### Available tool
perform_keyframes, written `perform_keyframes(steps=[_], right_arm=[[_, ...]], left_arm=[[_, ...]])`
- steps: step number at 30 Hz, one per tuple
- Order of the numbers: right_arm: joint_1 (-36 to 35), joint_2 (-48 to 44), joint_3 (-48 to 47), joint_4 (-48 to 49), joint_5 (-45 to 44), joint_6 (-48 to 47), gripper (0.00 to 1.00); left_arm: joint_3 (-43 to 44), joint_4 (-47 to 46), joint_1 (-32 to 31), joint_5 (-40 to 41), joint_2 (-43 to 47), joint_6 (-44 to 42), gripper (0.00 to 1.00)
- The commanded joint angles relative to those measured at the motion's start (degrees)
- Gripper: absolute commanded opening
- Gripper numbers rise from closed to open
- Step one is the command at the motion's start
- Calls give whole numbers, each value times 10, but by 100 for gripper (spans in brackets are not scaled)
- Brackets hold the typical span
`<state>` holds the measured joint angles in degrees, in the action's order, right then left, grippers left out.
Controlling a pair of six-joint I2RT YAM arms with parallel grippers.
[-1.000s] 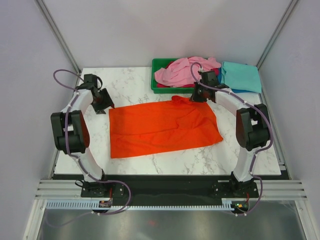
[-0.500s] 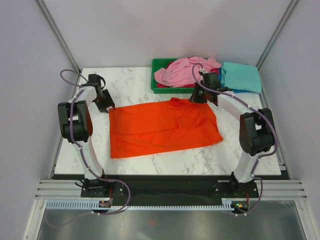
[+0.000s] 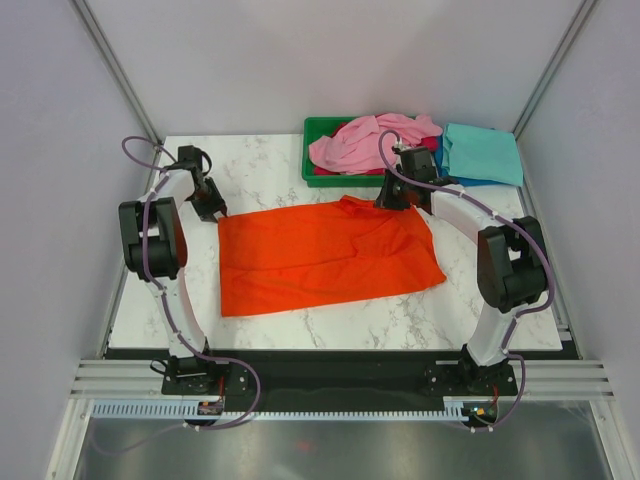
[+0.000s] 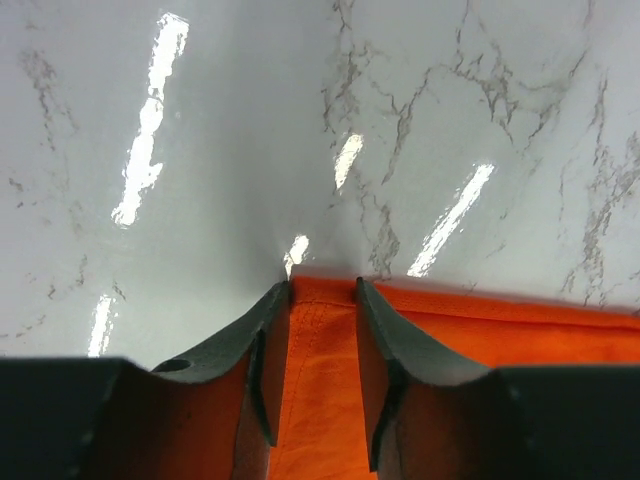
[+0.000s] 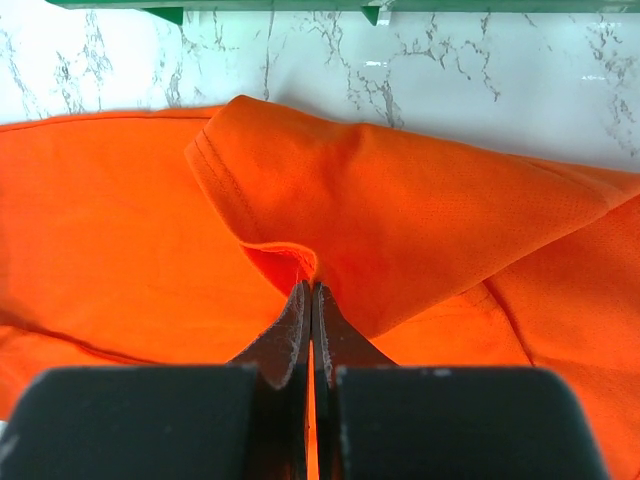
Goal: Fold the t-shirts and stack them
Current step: Fold the tshirt
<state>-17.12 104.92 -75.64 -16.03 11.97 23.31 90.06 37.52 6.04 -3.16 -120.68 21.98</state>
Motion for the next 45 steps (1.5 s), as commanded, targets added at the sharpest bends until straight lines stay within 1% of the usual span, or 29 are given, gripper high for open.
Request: perform_keyframes(steps=[1, 2, 4, 5, 6, 13, 18, 21, 22, 28, 29, 34, 38, 45], right_arm=[[-3, -27, 3, 15, -4, -4, 0], [-3, -26, 2, 15, -5, -5, 0], [-4, -26, 5, 15, -8, -5, 0], [-5, -24, 6, 15, -10, -6, 0], [-4, -24, 6, 15, -10, -7, 0], [-4, -39, 9, 14, -26, -8, 0], [-3, -74, 14, 7, -34, -9, 0], [-4, -96, 21, 0, -34, -8, 0], [-3, -109, 29, -4, -34, -7, 0], [-2, -159, 68, -19, -70, -11, 0], [-1, -165, 74, -20, -79, -15, 0], [6, -217, 116, -27, -96, -17, 0], [7, -249, 147, -31, -109, -3, 0], [7, -292, 210, -31, -112, 14, 0]], left_arm=[[20, -12, 3, 4, -18, -4, 38], [20, -11, 3, 2, -18, -3, 29], [20, -12, 2, 1, -18, -2, 20], [20, -12, 3, -1, -18, -1, 10], [20, -12, 2, -3, -18, -2, 2], [22, -8, -2, -12, 2, -4, 2], [13, 12, -16, 24, 52, -8, 2], [-22, 14, -19, 18, 96, 6, 2], [-45, 12, -19, 17, 109, 18, 2], [-133, -11, -34, 30, 186, 32, 2], [-139, -13, -37, 58, 195, 33, 2], [-181, -17, -39, 92, 253, 35, 2], [-197, -17, -44, 140, 273, 34, 2], [-215, -18, -54, 148, 292, 43, 2]])
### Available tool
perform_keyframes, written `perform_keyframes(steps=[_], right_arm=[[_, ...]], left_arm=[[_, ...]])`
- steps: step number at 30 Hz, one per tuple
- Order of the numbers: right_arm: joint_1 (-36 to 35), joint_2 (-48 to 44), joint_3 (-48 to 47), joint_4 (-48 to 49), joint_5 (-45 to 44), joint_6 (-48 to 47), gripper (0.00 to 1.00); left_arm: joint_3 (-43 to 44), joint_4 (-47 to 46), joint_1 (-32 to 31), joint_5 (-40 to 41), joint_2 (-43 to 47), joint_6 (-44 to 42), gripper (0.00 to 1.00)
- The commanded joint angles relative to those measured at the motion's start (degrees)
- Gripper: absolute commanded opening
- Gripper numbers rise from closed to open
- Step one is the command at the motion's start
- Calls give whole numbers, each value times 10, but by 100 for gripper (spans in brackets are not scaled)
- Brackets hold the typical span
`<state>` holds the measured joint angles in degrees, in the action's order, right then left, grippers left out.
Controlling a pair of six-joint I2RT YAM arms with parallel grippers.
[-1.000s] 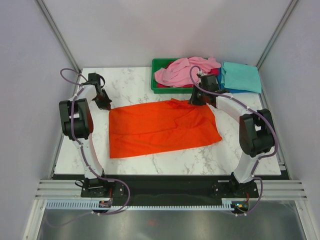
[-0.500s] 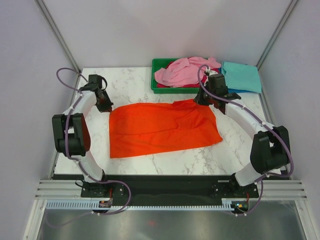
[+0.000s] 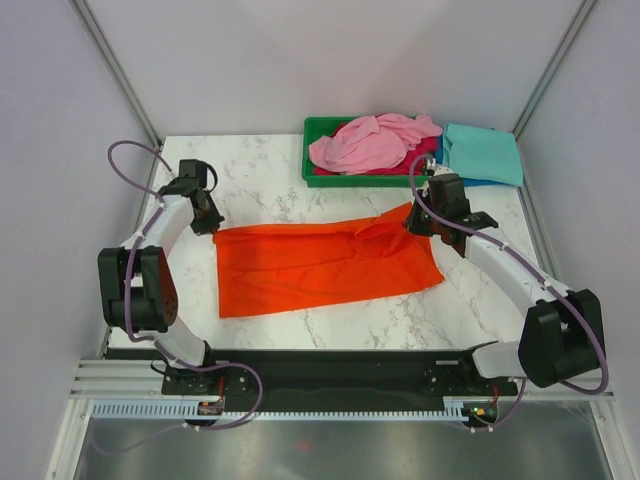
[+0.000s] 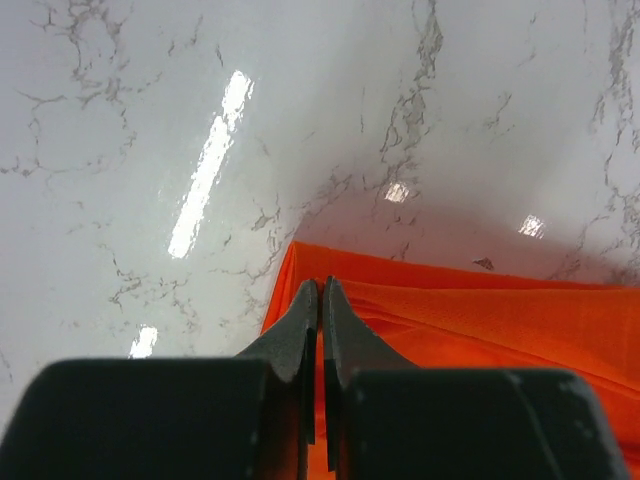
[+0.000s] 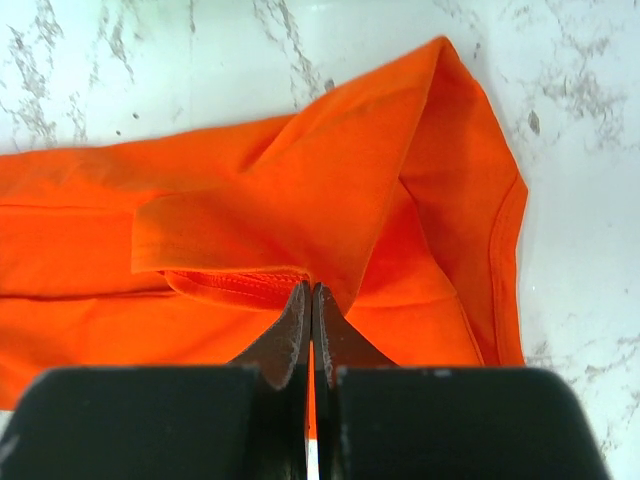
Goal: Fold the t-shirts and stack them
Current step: Fold the tshirt
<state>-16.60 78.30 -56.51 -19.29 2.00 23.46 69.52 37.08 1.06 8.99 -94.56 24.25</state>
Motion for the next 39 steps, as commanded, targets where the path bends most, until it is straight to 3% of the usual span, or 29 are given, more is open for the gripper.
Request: perform_keyframes(steps=[1, 11, 22, 23, 24, 26, 27, 28, 31, 39], right_arm=[[2, -30, 23, 2, -10, 13, 0], [2, -91, 70, -10, -16, 29, 0], [2, -176, 203, -13, -16, 68, 0], [2, -184, 217, -15, -30, 71, 1], [2, -188, 223, -16, -35, 77, 6], [2, -198, 235, -28, -52, 85, 34], [1, -203, 236, -30, -54, 93, 45], [2, -207, 237, -33, -55, 98, 55], [2, -228, 236, -51, -68, 105, 63], [-12, -247, 206, -46, -29, 123, 63]], left_arm=[[-17, -15, -4, 26, 35, 21, 2], [-74, -17, -44, 36, 92, 41, 2], [-130, -1, -55, 59, 162, 59, 3], [-131, 5, -56, 59, 163, 64, 6], [-131, 28, -56, 54, 166, 67, 20], [-131, 43, -57, 46, 189, 71, 49], [-136, 47, -57, 46, 201, 70, 69], [-137, 51, -57, 58, 218, 68, 75], [-113, 75, -56, 90, 266, 57, 84], [-90, 62, -74, 60, 255, 40, 81]])
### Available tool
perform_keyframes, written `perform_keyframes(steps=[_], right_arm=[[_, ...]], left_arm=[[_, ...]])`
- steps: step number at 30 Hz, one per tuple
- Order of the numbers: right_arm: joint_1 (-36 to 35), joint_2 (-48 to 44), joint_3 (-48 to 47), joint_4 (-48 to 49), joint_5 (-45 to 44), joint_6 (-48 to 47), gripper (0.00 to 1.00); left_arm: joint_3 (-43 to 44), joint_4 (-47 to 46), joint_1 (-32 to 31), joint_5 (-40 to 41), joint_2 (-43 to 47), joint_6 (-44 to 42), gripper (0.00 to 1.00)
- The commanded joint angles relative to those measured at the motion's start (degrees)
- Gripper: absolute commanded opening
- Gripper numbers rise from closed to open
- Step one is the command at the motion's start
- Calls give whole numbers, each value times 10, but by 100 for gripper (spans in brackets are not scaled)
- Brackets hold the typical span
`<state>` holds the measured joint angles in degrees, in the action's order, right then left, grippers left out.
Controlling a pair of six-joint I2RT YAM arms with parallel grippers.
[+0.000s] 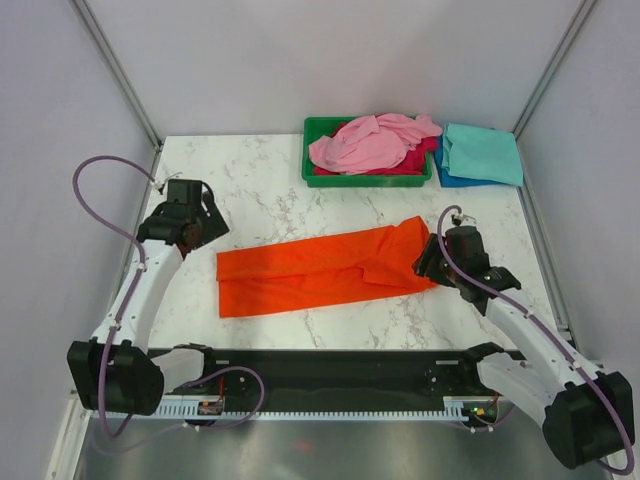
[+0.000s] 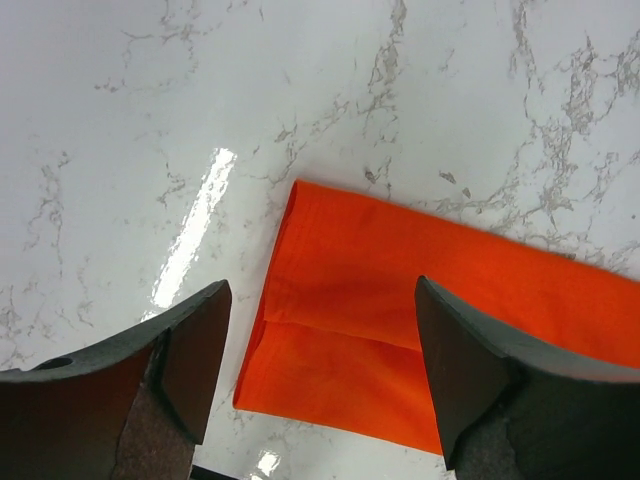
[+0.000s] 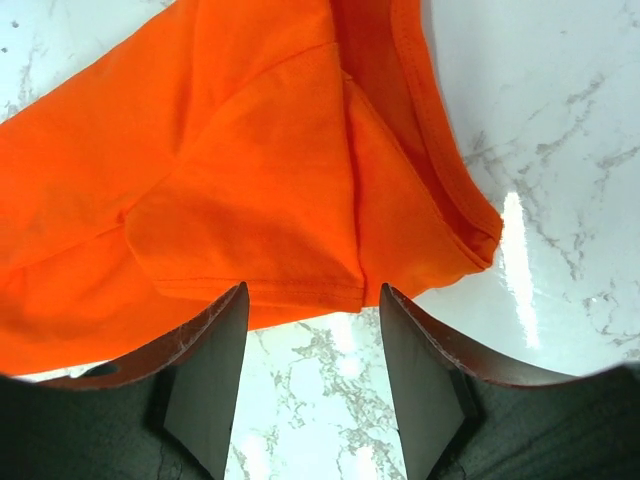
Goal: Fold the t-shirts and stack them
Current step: Fold the tshirt
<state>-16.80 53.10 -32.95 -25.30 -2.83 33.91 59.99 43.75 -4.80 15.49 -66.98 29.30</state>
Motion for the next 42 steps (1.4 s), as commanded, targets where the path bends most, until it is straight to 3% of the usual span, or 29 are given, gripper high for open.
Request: perform_keyframes(steps=[1, 6, 11, 14, 18, 24, 28, 37, 42], right_arm=[[-28, 14, -40, 16, 16, 24, 62], [-78, 114, -68, 59, -12, 44, 63], [-81, 249, -122, 75, -31, 44, 64], [-81, 342, -138, 83, -47, 41, 63], [-81, 399, -157, 101, -69, 34, 62], [-83, 484, -242, 90, -60, 14, 62], [-95, 564, -344, 52, -49, -10, 62], [-194, 784, -657, -23, 19, -16, 60], [-243, 880, -791, -51, 57, -17, 59]], left_arm=[[2, -10, -25, -9, -27, -7, 80], [-29, -59, -113, 2, -83, 24, 80], [-43, -78, -138, -20, -176, 33, 79], [-65, -81, -149, 0, -179, 26, 78], [-113, -98, -166, -12, -162, 40, 77], [-132, -111, -184, -52, -207, 46, 75], [-166, -113, -202, -84, -173, 61, 75], [-265, -115, -265, -232, 42, 139, 75], [-325, -119, -315, -239, 138, 216, 75]])
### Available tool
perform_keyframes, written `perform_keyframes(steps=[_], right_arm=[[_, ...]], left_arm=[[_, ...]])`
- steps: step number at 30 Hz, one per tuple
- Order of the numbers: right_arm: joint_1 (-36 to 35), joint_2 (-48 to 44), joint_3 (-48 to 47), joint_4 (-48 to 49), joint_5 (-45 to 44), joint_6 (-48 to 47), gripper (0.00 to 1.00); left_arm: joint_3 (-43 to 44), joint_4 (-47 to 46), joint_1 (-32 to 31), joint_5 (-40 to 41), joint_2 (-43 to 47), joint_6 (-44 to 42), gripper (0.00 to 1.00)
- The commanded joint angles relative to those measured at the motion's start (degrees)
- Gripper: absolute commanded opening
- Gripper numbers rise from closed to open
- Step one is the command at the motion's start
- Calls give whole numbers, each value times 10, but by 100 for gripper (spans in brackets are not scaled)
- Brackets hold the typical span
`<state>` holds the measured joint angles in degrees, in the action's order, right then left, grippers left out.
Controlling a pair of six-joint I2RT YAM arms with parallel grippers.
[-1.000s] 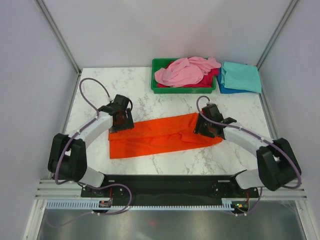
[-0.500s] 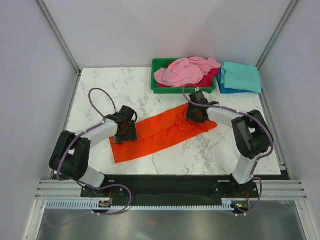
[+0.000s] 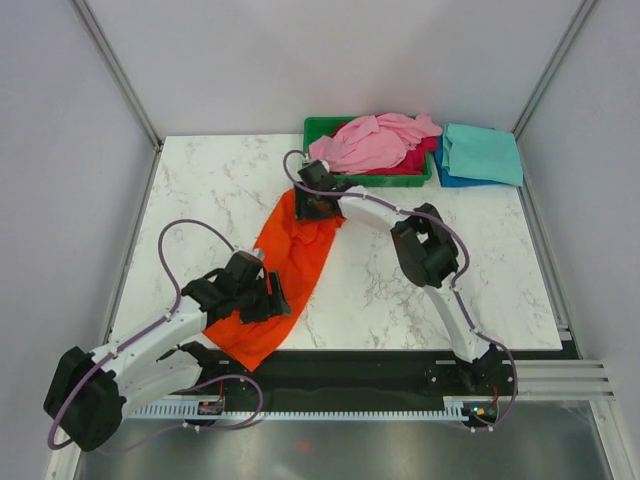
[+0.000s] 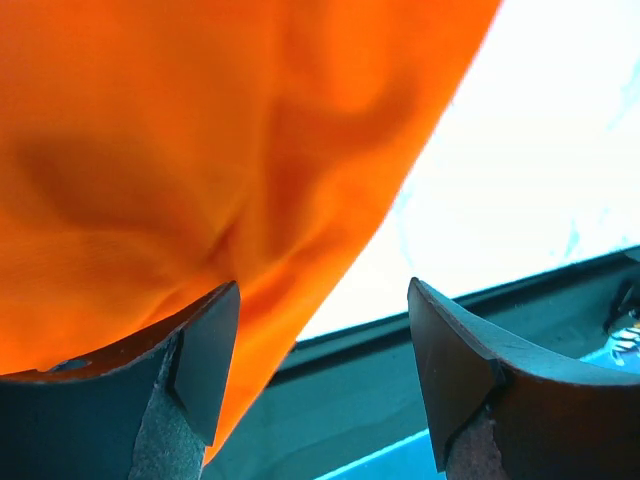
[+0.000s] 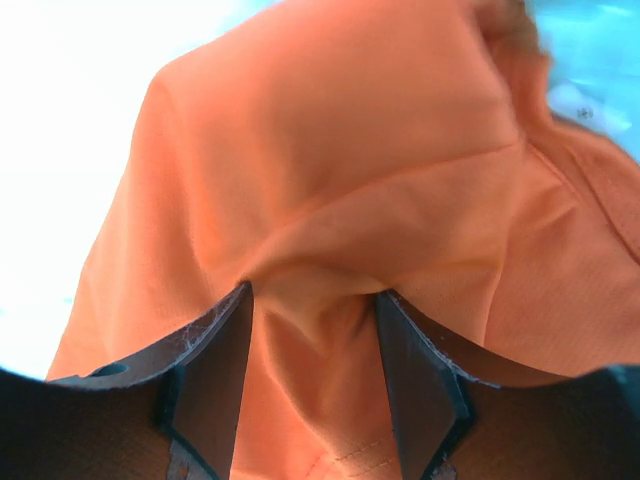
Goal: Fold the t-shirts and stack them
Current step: Fold the tshirt
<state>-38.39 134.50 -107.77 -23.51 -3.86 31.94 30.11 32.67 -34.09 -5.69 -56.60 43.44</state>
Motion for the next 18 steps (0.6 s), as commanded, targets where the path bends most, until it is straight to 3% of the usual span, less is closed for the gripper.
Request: perform_keyframes(steps=[1, 10, 18], right_arm=[[-32, 76, -61, -71, 72, 6, 60], [-56, 223, -341, -59, 133, 17, 64], [-16, 262, -355, 146, 106, 75, 75]], left_arm=[[-33, -11, -28, -17, 37, 83, 75], [-15, 7, -50, 17, 90, 109, 74], [35, 45, -50, 11, 154, 90, 75]])
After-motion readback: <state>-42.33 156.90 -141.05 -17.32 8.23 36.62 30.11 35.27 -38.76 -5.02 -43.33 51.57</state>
